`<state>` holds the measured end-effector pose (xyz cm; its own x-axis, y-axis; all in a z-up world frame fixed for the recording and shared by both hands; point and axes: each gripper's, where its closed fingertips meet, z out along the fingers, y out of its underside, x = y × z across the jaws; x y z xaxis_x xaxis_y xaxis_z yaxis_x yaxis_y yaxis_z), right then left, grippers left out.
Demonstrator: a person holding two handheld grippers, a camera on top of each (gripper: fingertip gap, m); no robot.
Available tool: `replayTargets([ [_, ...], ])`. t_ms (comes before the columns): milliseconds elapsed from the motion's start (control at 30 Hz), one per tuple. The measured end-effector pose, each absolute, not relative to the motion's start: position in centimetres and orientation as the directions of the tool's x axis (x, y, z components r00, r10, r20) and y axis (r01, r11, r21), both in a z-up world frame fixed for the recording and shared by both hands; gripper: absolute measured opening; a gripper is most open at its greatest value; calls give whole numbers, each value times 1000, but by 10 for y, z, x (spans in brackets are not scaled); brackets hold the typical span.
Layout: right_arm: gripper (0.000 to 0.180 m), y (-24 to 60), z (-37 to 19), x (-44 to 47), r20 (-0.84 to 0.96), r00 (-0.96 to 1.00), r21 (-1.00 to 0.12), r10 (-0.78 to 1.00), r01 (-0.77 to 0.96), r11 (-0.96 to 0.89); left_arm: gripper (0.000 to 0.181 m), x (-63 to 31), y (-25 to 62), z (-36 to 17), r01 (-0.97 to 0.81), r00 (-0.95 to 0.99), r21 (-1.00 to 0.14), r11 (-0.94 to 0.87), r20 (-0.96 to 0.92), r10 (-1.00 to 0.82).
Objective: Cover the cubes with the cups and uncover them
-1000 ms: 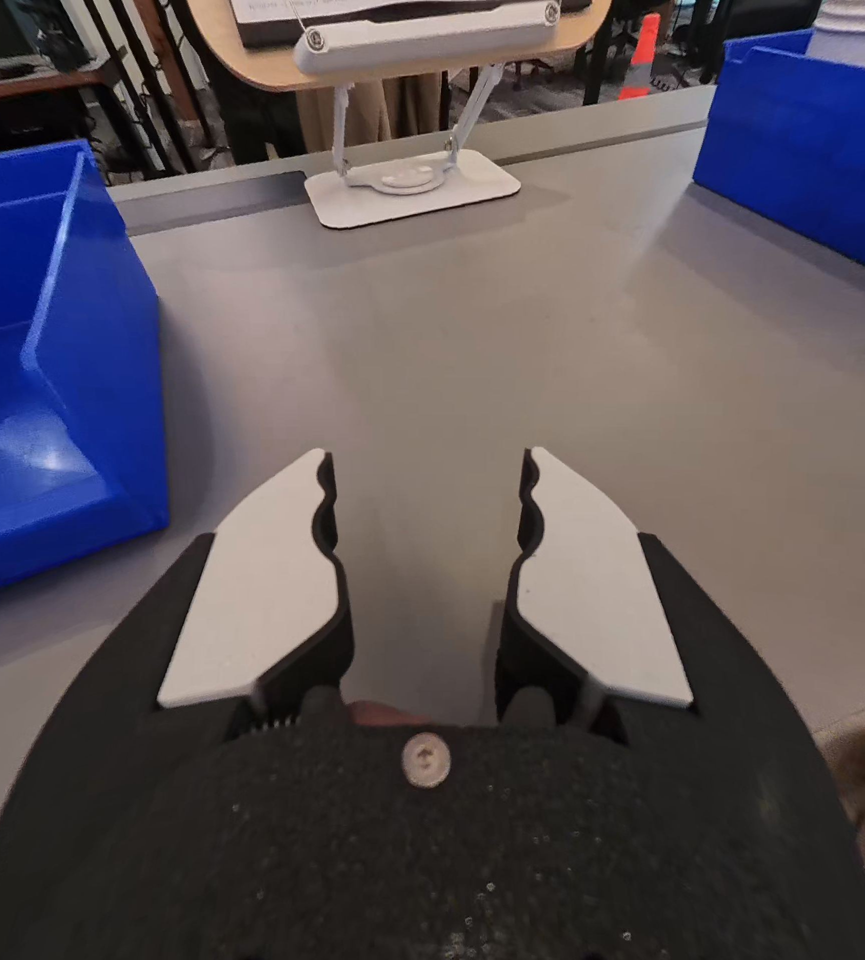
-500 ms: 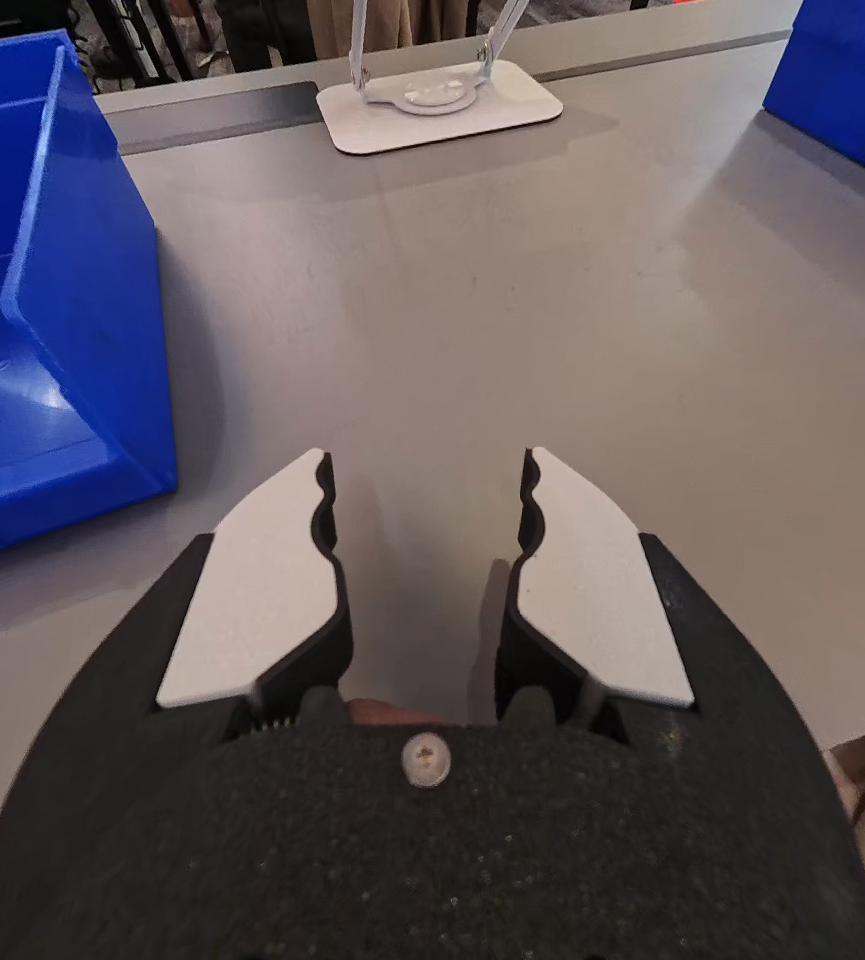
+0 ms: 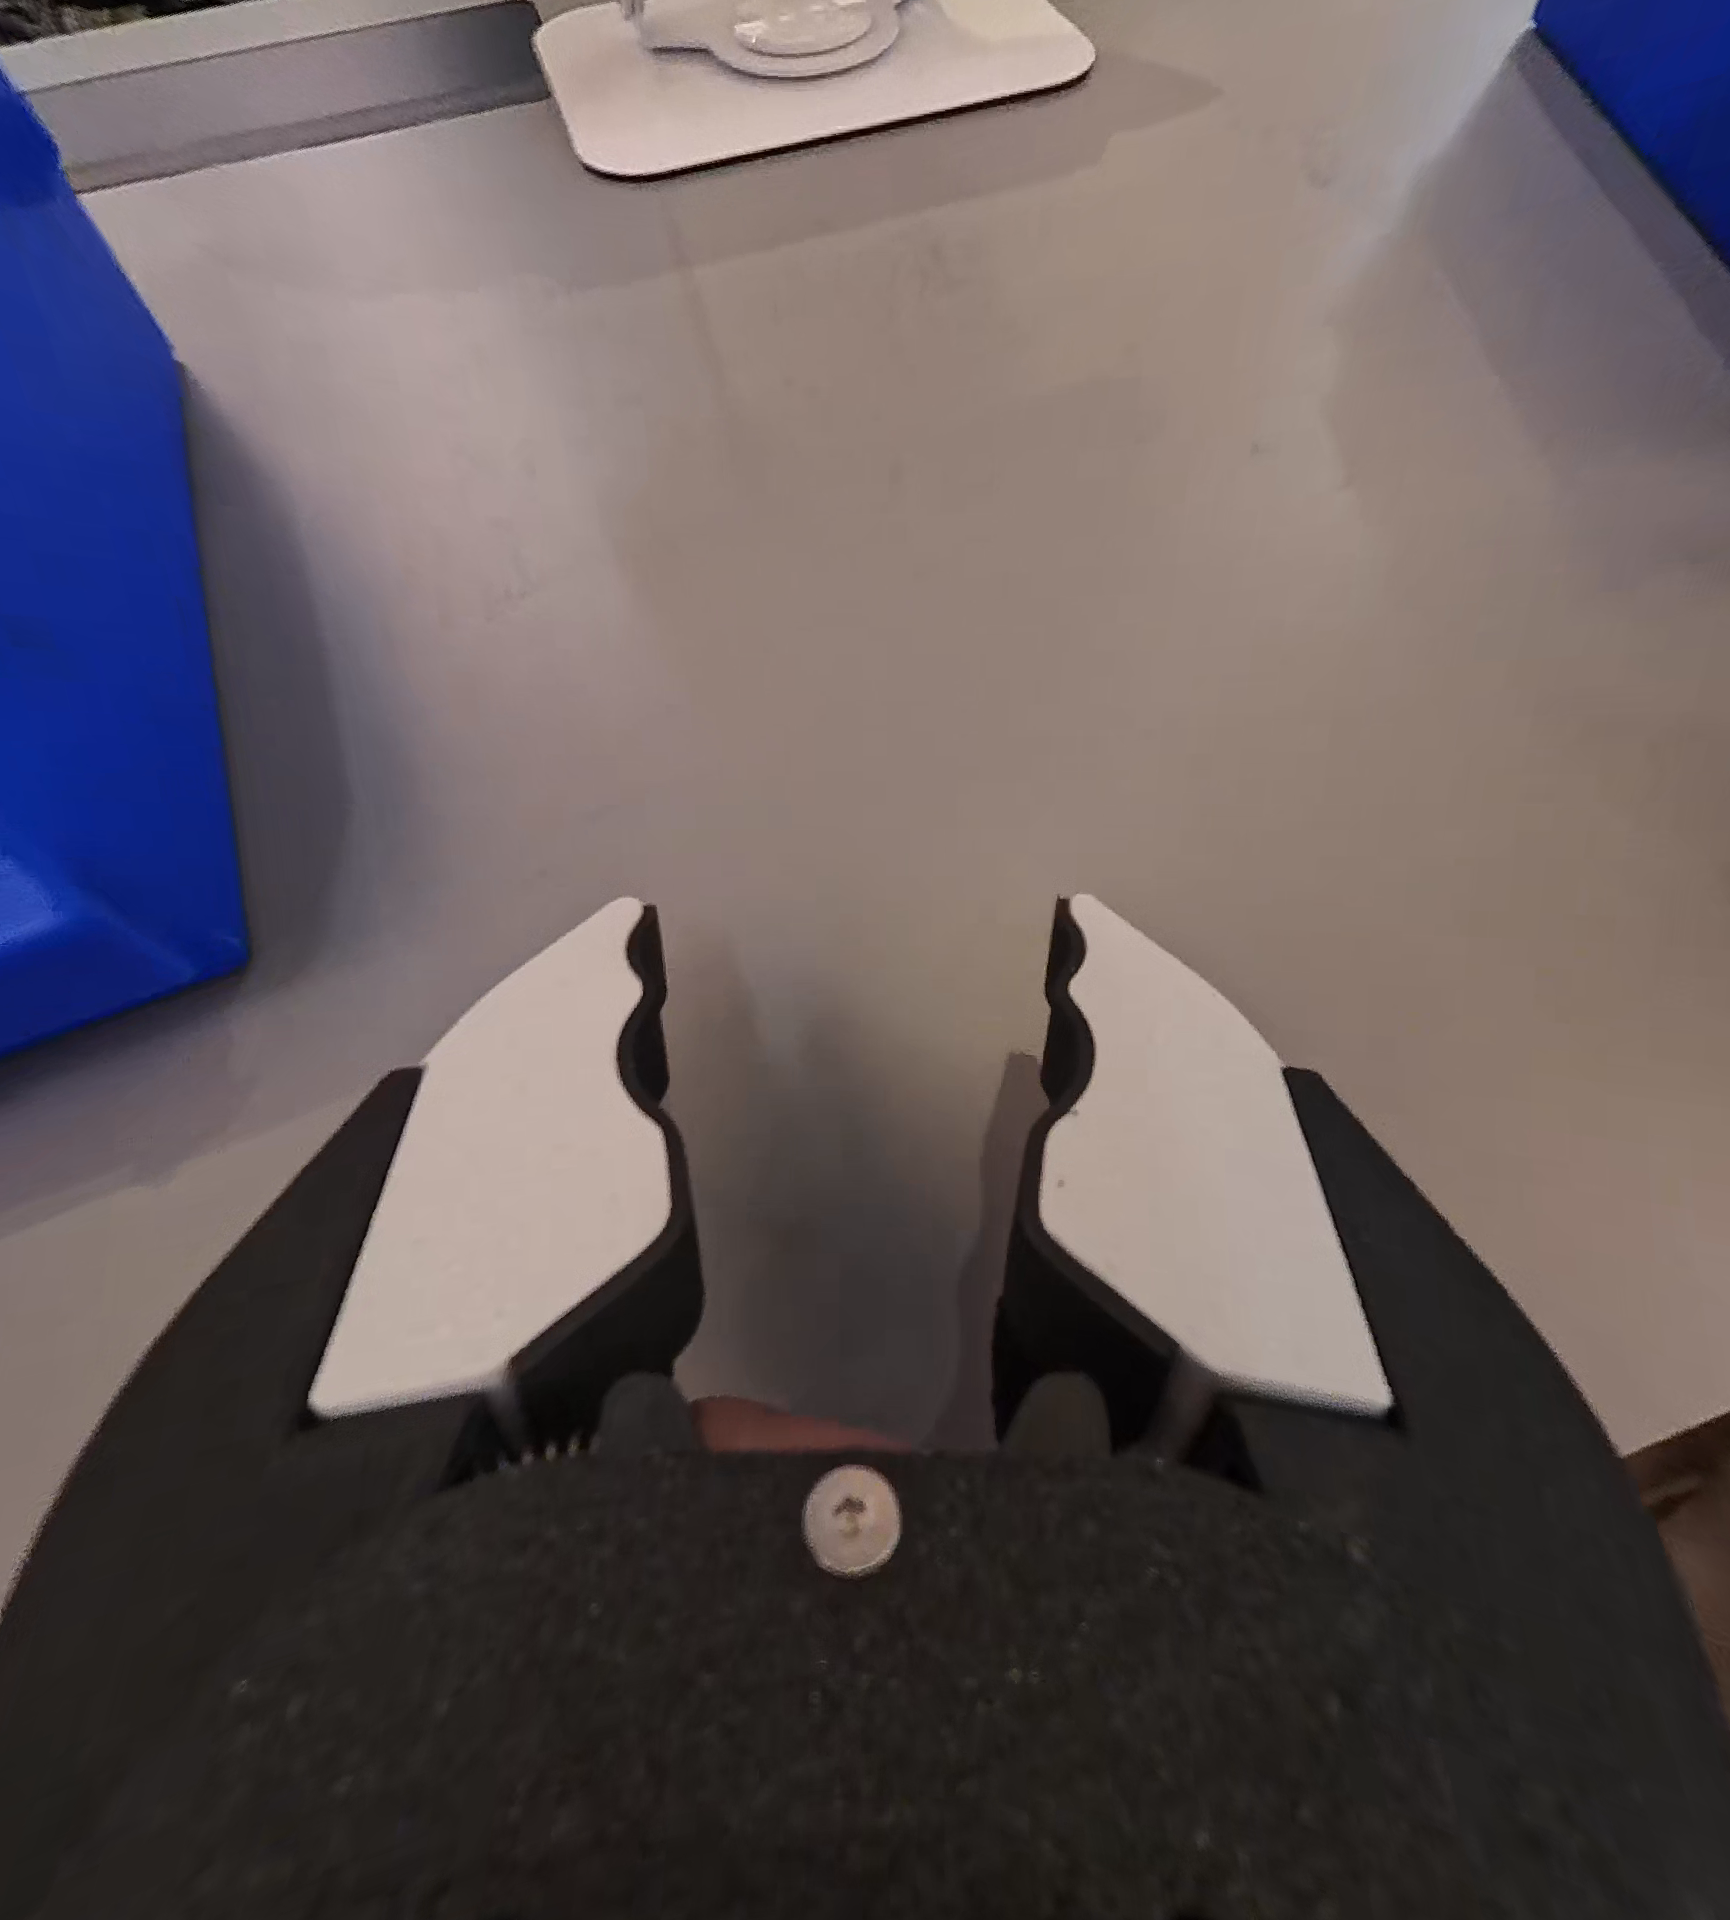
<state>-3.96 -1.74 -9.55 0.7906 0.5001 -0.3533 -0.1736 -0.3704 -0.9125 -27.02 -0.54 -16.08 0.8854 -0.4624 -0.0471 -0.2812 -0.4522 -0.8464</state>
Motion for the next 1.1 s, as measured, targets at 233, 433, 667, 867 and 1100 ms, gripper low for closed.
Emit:
replayTargets([
  [233, 71, -48, -15, 96, -78, 979, -997, 188, -78, -3, 72, -177, -5, -129, -310, 775, -886, -344, -25, -632],
  [433, 71, -68, -50, 247, -138, 961, -982, -240, -164, -94, 63, -36, 1, -95, -294, 664, -911, -290, 24, -747],
  [667, 68, -47, -109, 247, -124, 961, -932, -248, -199, -303, 79, 79, 33, -114, -275, 674, -835, -477, 187, -715],
  [867, 15, -38, -139, 242, -26, 960, -898, -280, -146, -415, 35, 93, 50, -141, -280, 747, -790, -545, 177, -640],
  [1100, 2, -42, -135, 231, -15, 952, -892, -305, -151, -426, 4, 61, 44, -137, -333, 810, -808, -486, 19, -587],
])
